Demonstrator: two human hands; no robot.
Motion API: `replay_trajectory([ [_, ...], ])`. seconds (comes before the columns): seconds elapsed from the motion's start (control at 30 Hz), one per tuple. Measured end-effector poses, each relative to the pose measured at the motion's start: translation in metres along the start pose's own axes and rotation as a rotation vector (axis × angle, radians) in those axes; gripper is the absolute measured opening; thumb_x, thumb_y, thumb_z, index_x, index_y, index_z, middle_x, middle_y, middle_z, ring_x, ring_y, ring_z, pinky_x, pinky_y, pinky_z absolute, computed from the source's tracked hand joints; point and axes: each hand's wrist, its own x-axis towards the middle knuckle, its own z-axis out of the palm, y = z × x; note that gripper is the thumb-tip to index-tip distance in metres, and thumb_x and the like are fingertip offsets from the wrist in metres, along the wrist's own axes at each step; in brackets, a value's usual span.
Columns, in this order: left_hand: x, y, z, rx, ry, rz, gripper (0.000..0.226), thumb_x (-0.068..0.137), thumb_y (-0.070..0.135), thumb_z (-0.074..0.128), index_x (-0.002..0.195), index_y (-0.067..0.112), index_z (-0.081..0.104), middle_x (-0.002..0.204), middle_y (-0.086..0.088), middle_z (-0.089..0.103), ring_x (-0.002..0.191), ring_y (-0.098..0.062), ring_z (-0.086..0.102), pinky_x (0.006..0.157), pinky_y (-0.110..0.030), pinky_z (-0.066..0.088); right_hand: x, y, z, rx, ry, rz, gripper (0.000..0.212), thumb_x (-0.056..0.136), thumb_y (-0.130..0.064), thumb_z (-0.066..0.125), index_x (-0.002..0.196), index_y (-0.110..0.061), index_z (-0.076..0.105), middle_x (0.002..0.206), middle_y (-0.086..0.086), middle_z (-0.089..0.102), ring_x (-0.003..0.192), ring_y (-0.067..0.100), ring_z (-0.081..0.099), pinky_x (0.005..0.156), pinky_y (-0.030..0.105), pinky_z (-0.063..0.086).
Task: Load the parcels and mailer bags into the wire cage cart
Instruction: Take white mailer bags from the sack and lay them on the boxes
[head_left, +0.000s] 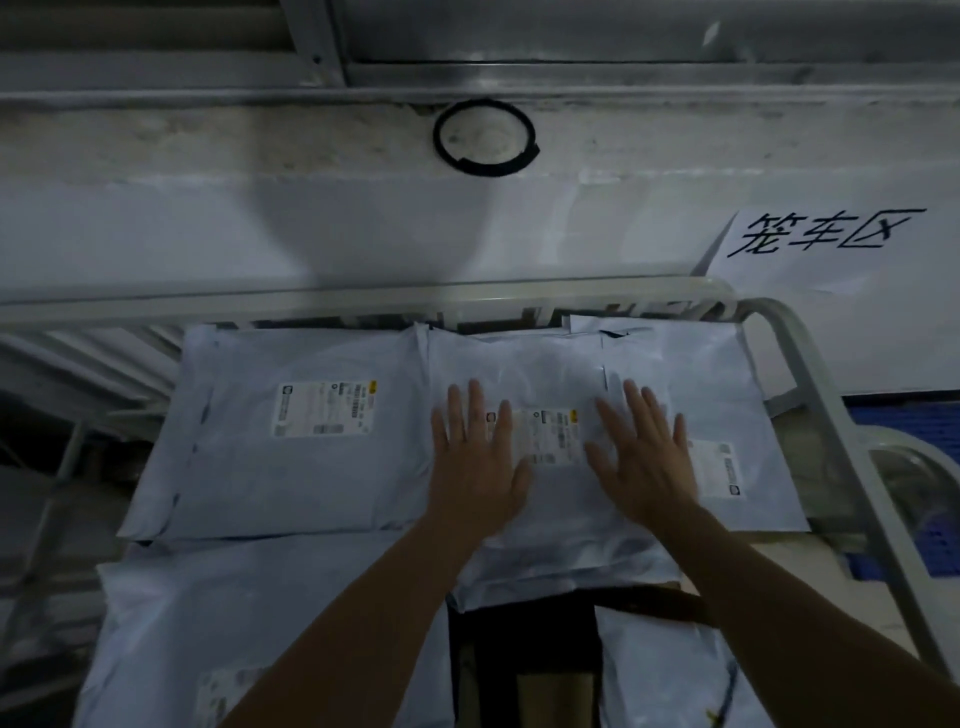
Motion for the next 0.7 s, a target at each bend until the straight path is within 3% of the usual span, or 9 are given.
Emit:
replay_trajectory([
  [0.13,0.023,-0.020,0.017,0.004,-0.023,-0.133,0.073,0.095,0.048,0.022,0.156,0.007,0.024,0.164,-0.022,0.013,0.151,-0.040,0.010,0.120,-0.058,0.017,0.038,-0.004,0.017,-0.048,-0.026,-0.034,0.073,0.093,-0.068,0.006,0.158,-0.036,0.002,0.167,0.001,-0.016,0.153,0.025,-0.016,0.121,0.060,-0.001],
  [0.23,0.023,-0.034,0.037,-0.019,0.022,-0.218,0.072,0.097,0.045,0.019,0.157,0.005,0.023,0.165,-0.017,0.015,0.153,-0.032,0.010,0.123,-0.051,0.014,0.043,0.010,0.038,-0.026,-0.050,-0.043,0.070,0.095,-0.071,0.003,0.157,-0.041,-0.008,0.164,-0.006,-0.025,0.151,0.021,-0.021,0.121,0.061,0.002],
  [0.53,0.022,-0.031,0.060,0.080,0.167,-0.200,0.068,0.098,0.040,0.031,0.155,0.003,0.028,0.162,-0.018,0.021,0.152,-0.031,0.017,0.123,-0.049,0.012,0.045,0.014,0.061,-0.013,0.003,-0.026,0.067,0.097,-0.067,0.004,0.158,-0.041,-0.006,0.165,-0.004,-0.021,0.153,0.021,-0.017,0.122,0.057,0.003],
  [0.7,0.022,-0.031,0.060,0.115,0.143,-0.214,0.072,0.097,0.045,0.031,0.156,0.003,0.024,0.163,-0.019,0.018,0.152,-0.031,0.014,0.123,-0.049,0.011,0.044,0.012,0.062,-0.026,0.016,-0.034,0.068,0.097,-0.068,0.003,0.158,-0.040,-0.006,0.166,-0.003,-0.020,0.153,0.022,-0.017,0.122,0.058,0.004],
])
